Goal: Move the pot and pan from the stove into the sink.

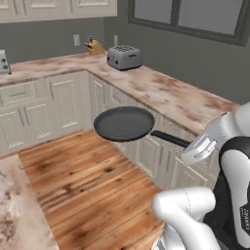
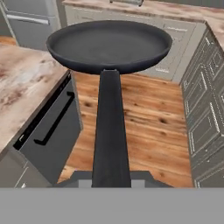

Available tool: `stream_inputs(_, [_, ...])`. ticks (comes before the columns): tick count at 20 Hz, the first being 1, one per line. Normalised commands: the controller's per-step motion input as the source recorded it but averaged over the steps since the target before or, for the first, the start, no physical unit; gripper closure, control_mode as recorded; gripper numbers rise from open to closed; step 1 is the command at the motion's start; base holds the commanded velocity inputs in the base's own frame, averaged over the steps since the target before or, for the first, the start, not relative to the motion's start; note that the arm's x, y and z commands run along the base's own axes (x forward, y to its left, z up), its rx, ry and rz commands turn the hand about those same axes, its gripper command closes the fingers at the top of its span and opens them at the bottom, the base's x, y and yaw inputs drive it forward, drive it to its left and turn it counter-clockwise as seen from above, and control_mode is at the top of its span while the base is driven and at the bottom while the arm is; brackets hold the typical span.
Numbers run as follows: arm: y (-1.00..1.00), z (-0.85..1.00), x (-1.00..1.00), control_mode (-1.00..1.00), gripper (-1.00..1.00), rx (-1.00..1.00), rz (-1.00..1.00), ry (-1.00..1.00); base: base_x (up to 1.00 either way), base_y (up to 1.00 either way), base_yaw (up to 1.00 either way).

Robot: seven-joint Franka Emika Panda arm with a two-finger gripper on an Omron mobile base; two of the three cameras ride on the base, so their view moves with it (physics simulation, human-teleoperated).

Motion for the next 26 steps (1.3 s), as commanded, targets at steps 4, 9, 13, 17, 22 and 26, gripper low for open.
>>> stream_inputs(4, [0.0, 0.0, 0.0, 1.0, 1.0, 0.0, 0.0, 0.0, -0.17, -0.11, 0.47])
stream_inputs(9, [0.0, 0.0, 0.0, 1.0, 1.0, 0.0, 0.0, 0.0, -0.17, -0.11, 0.47])
stream_inputs(13, [0.0, 0.0, 0.0, 1.0, 1.0, 0.0, 0.0, 0.0, -0.17, -0.1, 0.47])
stream_inputs(17, [0.0, 0.0, 0.0, 1.0, 1.0, 0.0, 0.0, 0.0, -0.17, -0.11, 0.47])
stream_inputs(22, [0.0, 0.0, 0.0, 1.0, 1.0, 0.0, 0.0, 0.0, -0.17, -0.11, 0.47])
stream_inputs(26, [0.0, 0.0, 0.0, 1.0, 1.0, 0.0, 0.0, 0.0, -0.17, -0.1, 0.47])
